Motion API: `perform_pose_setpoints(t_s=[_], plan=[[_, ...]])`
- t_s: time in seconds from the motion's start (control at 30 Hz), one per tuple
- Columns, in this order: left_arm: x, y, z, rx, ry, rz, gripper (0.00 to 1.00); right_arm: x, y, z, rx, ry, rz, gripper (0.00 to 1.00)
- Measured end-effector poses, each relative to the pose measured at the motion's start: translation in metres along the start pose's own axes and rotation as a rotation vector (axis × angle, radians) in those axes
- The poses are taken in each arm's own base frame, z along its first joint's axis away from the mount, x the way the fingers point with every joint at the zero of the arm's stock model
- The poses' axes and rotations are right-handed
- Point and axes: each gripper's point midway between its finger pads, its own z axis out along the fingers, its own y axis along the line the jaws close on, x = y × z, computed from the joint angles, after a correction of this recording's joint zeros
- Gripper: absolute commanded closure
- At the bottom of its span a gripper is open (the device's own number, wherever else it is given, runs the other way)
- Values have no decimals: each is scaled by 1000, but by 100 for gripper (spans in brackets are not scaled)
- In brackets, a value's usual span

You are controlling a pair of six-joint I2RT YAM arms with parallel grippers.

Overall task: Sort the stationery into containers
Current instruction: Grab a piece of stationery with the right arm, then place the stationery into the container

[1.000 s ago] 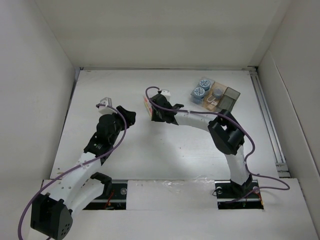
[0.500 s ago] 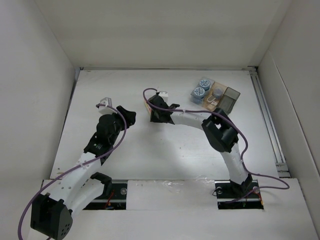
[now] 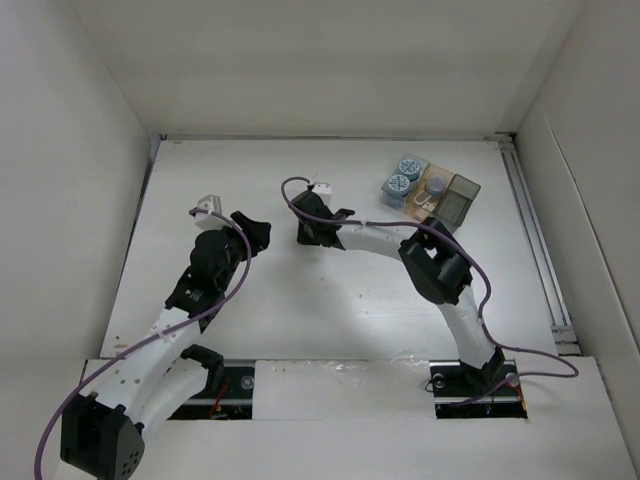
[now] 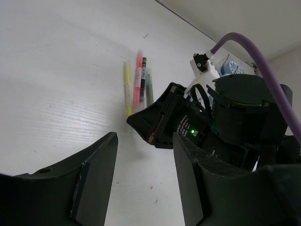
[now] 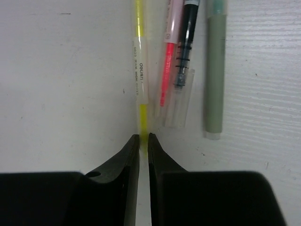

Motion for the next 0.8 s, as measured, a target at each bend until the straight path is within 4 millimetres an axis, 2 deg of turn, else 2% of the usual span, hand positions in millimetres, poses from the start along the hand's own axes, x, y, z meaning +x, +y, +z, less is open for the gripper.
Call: perform_pose_setpoints(t_s=[0.23,0.37,0.47,0.6,0.67,0.73,0.8], plan=[[-1,0,-1,-1,-3,-1,53,15,10,-10,-32,9,-19,96],[-1,1,-1,-4,-6,-1,52,28,7,-31,-47,40,-28,97],[-2,1,0,-7,-8,-1,52,21,9,-56,-77,29,-13,97],[2,4,3,-21,4,2,52,-26,8,-100,-136,-60,59,97],[9,9,6,-38,27,7,52,-60,-7,-122,-148,-133,128,97],[17,14,10,-55,55,12,53,-98,-40,-139,-126,-218,218,97],[24,17,13,-67,83,16,53,-130,-92,-152,-56,-302,323,97]])
